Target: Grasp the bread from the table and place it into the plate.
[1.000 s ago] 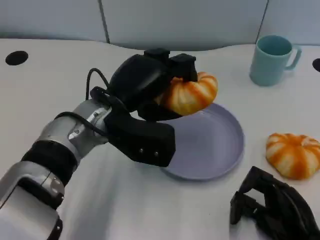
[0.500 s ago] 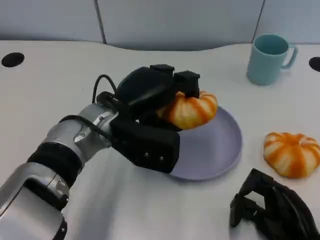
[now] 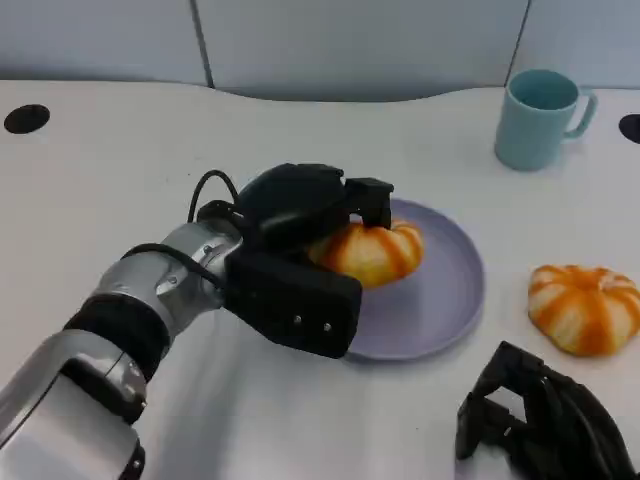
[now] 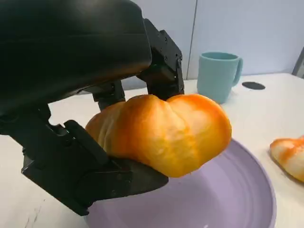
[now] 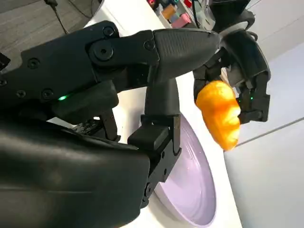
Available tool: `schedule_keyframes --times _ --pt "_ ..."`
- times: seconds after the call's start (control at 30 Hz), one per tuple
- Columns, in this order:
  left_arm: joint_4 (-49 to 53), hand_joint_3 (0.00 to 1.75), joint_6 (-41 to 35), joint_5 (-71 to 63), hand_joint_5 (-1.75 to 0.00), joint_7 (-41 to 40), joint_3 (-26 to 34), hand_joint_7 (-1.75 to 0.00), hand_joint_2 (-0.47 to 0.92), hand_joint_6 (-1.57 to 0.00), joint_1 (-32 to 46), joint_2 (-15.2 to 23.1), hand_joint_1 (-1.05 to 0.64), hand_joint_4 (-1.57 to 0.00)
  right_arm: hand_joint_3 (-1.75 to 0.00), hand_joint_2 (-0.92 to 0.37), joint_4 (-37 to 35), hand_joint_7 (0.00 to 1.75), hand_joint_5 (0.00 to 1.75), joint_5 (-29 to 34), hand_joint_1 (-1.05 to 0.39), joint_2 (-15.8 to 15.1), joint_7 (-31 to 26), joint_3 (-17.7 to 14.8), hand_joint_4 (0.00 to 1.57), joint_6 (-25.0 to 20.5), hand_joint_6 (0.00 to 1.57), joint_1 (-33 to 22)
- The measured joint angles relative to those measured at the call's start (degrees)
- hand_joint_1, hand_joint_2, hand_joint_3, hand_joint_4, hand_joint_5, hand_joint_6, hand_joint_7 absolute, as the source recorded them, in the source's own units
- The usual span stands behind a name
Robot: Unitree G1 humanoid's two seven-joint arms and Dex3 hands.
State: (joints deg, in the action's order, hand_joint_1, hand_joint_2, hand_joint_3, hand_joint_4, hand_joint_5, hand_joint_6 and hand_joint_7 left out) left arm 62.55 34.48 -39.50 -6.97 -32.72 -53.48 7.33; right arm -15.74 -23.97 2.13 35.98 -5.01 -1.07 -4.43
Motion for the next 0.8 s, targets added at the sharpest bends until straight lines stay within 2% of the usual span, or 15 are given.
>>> schedule_keyframes --times 0.03,0.1,0.13,0.17,0.2,0.27,0.33,0.6,0.63,0.67,0.8 --pt "0.0 0.39 0.1 0.5 -1.55 0.8 0.2 -0.49 0.84 -0.59 0.0 0.0 -0.28 -0.52 -0.33 -0.92 0.0 1.48 1.75 -0.1 -0.59 0.0 0.0 0.0 0.71 0.0 0.62 0.0" --pt "0.0 0.23 0.3 1.8 -1.56 3.4 0.5 -0.29 0.9 -0.59 -0.1 0.0 -0.3 -0.46 -0.33 -0.92 -0.3 1.47 1.75 -0.4 -0.59 0.0 0.1 -0.1 0.71 -0.1 0.62 0.2" --pt "0.0 0.2 0.7 2.0 -1.17 4.5 0.6 -0.16 0.91 -0.45 -0.1 0.1 -0.37 -0.31 -0.33 -0.92 -0.5 1.47 1.75 -0.6 -0.59 0.0 0.2 -0.2 0.71 -0.1 0.62 0.3" --pt "-0.1 0.19 0.7 2.2 -1.02 5.7 0.7 -0.11 0.92 -0.4 -0.2 0.1 -0.4 -0.27 -0.33 -0.92 -0.6 1.47 1.75 -0.6 -0.59 0.0 0.2 -0.2 0.71 -0.1 0.62 0.3" --pt "-0.2 0.19 0.3 2.3 -0.94 7.3 0.7 -0.09 0.92 -0.37 -0.3 0.1 -0.41 -0.25 -0.33 -0.92 -0.7 1.46 1.75 -0.6 -0.59 0.0 0.3 -0.2 0.71 -0.1 0.62 0.4" --pt "-0.6 0.21 -0.9 2.3 -0.69 9.6 0.9 -0.05 0.92 -0.28 -0.4 0.2 -0.51 -0.11 -0.32 -0.92 -0.9 1.44 1.74 -0.6 -0.6 0.0 0.4 -0.2 0.72 -0.1 0.64 0.5" --pt "-1.8 0.23 -2.3 2.2 -0.56 11.8 0.8 -0.03 0.92 -0.23 -0.4 0.6 -0.59 -0.03 -0.3 -0.92 -0.9 1.42 1.74 -0.6 -0.61 0.0 0.4 -0.3 0.72 -0.1 0.65 0.6" --pt "-6.2 0.24 -5.1 1.8 -0.51 14.4 0.3 -0.02 0.92 -0.21 -0.4 2.1 -0.62 -0.01 -0.3 -0.92 -0.9 1.4 1.74 -0.6 -0.61 0.0 0.0 -0.7 0.72 -0.6 0.66 0.6" --pt "-6.4 0.29 -5.2 1.8 -0.32 14.4 0.3 -0.01 0.92 -0.14 -0.4 2.1 -0.71 -0.01 -0.31 -0.92 -0.9 1.41 1.74 -0.6 -0.61 0.0 0.0 -0.8 0.72 -0.6 0.66 0.6" --pt "-6.7 0.32 -5.3 1.6 -0.25 14.4 0.1 -0.01 0.92 -0.12 -0.4 2.2 -0.74 0.0 -0.32 -0.92 -0.9 1.42 1.74 -0.6 -0.6 0.0 0.0 -0.8 0.72 -0.6 0.65 0.6" --pt "-8.3 0.34 -5.7 -0.4 -0.13 14.3 -0.5 0.0 0.92 -0.09 -0.2 3.8 -0.8 0.0 -0.33 -0.92 -0.9 1.43 1.75 -0.3 -0.59 0.0 -0.1 -0.7 0.71 -0.8 0.65 0.6"
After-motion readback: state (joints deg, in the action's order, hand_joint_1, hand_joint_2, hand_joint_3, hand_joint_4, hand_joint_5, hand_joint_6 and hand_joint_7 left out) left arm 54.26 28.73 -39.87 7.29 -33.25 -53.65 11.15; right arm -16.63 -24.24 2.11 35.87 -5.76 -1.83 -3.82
